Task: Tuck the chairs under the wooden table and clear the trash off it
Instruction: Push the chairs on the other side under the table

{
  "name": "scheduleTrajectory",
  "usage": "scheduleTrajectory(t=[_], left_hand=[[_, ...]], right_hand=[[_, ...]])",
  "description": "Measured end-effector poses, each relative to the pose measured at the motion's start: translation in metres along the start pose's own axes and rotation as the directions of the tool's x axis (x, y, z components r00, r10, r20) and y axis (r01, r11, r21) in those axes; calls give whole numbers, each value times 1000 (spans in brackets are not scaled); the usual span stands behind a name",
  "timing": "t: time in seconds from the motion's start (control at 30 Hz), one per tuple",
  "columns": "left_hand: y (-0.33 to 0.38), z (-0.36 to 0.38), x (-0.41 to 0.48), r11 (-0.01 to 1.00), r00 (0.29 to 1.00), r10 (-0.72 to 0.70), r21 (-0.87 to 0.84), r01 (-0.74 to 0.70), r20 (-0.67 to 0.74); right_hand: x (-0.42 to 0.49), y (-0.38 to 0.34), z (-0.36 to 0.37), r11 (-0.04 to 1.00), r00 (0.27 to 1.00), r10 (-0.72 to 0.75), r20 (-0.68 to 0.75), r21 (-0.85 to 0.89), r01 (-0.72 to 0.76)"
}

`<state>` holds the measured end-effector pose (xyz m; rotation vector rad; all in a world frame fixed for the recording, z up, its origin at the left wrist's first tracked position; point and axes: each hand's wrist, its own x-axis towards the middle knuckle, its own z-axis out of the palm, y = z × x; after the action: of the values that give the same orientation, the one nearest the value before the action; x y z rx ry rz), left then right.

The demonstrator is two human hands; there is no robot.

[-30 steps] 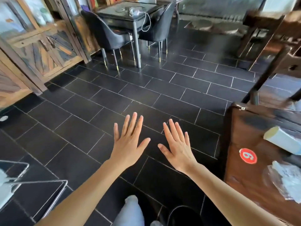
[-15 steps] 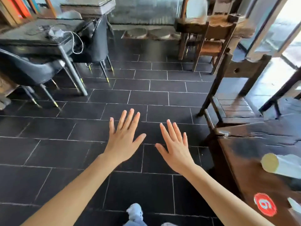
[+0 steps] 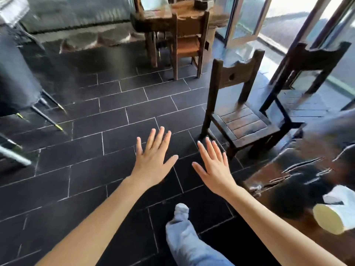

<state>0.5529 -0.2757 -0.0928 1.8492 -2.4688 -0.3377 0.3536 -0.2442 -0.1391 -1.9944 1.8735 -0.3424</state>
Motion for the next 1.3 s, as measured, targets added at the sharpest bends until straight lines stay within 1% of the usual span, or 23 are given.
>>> scheduleTrajectory(t=[0.1,0.23,0.3,0.43,0.57,0.67,0.83,0.93,1.07,1.2,1.3], left_hand=[[-7,-17,78,1000,1000,17,14,-17,23],[-11,-38,172,998,998,54,15,-54,11],[-14,-47,209,998,998,57,6,-57,23],[-33,-51,287,998,996,70,-1,-70,57],[-57,-56,380,994,992,107,-15,-106,69],[-72,-61,458,989,986,150,-18,-149,79],[-91,-79,595,967,960,249,14,-253,130],[-92,-93,669,952,947,301,24,-306,113],[-76,-96,748,912,901,402,23,-410,162],[-38,-92,831,824,816,542,64,-563,202],[-8,-84,894,762,749,604,78,-643,275]], right_hand=[[73,3,-17,1000,1000,-6,14,-7,6],[173,10,-46,999,1000,-21,1,-27,21],[212,12,-57,1000,1000,0,7,-26,0],[283,21,-69,1000,1000,-1,-26,-15,0],[365,38,-73,997,996,68,-63,-32,-71],[433,50,-80,995,993,77,-91,-59,-83],[553,71,-103,970,960,234,-155,-27,-241],[609,84,-121,953,935,298,-195,-4,-304],[655,108,-135,917,890,395,-227,43,-396],[697,153,-151,863,828,500,-253,66,-501],[729,194,-166,829,785,554,-276,100,-550]])
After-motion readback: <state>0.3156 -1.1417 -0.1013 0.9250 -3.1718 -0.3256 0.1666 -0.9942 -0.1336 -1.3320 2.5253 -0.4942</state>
